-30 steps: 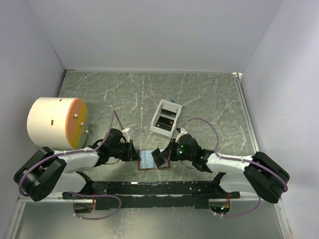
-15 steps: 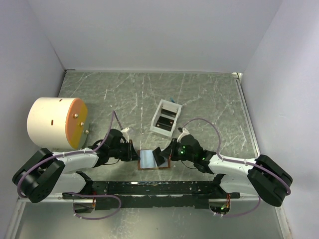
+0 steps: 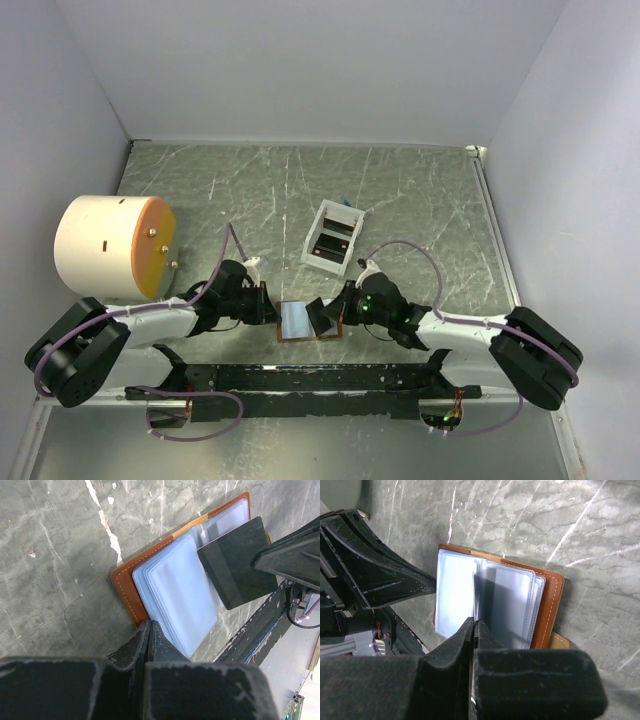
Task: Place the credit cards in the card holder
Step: Insert the credit card into the card holder.
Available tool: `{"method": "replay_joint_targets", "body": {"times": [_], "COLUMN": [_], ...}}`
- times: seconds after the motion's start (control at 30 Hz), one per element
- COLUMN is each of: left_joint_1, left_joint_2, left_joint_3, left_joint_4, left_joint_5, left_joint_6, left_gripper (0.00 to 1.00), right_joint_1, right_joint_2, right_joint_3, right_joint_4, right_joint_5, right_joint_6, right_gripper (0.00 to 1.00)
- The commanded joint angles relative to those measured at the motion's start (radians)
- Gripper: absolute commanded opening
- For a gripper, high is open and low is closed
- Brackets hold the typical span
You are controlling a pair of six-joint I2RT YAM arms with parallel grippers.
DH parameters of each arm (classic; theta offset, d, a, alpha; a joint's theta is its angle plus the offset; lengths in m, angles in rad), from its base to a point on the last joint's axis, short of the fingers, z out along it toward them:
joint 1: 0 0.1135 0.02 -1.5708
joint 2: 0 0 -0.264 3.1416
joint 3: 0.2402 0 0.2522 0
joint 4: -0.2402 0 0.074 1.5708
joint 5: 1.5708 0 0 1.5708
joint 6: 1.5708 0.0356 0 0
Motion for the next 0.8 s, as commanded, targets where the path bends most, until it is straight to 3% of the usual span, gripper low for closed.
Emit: {"method": "replay_joint_targets", "body": {"times": [0.0, 0.23, 0.77], "left_joint_1": [-0.014, -0.019, -0.035], "left_joint_2": [0.007, 0.010, 0.036], "left_joint_3": [-0.010, -0.010, -0.004], "left_joint_4": [0.001, 0.013, 0.020], "left_joint_5": [-0.020, -0.023, -0.032], "left_joint_6": [0.000, -0.005, -0.007], "left_gripper": [0.07, 0.07, 0.07], "right_joint_1": [0.005, 0.006, 0.006], "right_joint_2": [0.009, -0.020, 0.060], "right_joint_3": [-0.024, -0.028, -0.054], "right_joint_4": [0.037, 0.012, 0.128], "right_joint_5": [0.014, 0.040, -0.012], "right_joint_6": [0.019, 0.015, 0.048], "right_gripper": [0.00, 0.00, 0.00]}}
